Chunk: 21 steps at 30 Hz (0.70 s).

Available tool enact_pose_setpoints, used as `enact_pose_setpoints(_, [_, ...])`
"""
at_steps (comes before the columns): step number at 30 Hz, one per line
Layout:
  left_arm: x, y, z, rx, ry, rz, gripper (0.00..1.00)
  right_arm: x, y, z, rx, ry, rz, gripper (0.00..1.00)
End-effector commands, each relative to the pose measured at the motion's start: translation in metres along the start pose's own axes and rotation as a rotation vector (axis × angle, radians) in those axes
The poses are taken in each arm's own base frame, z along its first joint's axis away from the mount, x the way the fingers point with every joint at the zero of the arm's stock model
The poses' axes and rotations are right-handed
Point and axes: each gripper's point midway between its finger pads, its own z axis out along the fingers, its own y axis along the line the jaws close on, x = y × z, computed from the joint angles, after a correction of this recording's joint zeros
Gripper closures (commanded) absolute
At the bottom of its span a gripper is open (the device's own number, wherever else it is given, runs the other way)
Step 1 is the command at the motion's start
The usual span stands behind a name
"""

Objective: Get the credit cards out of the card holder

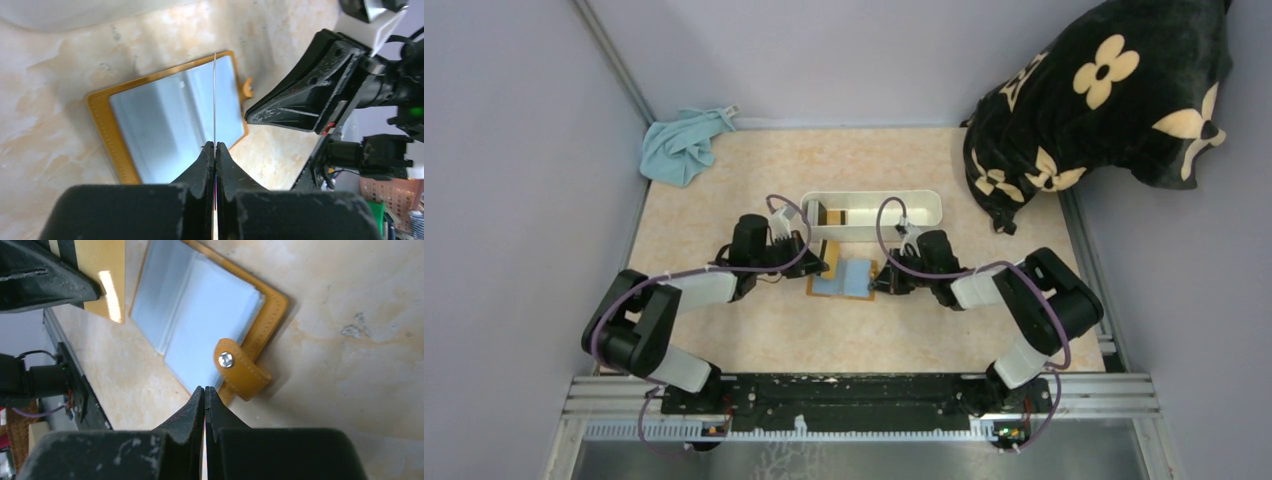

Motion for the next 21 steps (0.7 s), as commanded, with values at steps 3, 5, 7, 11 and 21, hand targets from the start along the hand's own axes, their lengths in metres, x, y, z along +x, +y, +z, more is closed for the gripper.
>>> enact_pose_setpoints(3, [-0.021, -0.051, -0.013, 0.221, -0.06, 0.014, 1.0, -0.036, 0.057, -0.025, -0.179, -0.101, -0.071, 0.93])
enact_pose_setpoints(5, [-0.023, -0.058, -0.015, 0.251, -0.067, 0.005, 1.0, -0.047, 0.069, -0.033, -0.203, -0.133, -0.094, 0.82])
enact_pose_setpoints(7, [-0.027, -0.058, -0.015, 0.238, -0.071, -0.003, 1.0, -0.056, 0.077, -0.039, -0.21, -0.161, -0.122, 0.75])
enact_pose_setpoints(11, [-0.053, -0.047, -0.016, 0.084, -0.133, -0.017, 1.0, -0.063, 0.076, -0.044, -0.169, -0.18, -0.145, 0.73])
enact_pose_setpoints(21, [-0.137, -0.023, -0.016, -0.319, -0.158, -0.01, 1.0, -0.051, 0.066, -0.044, -0.15, -0.165, -0.14, 0.73])
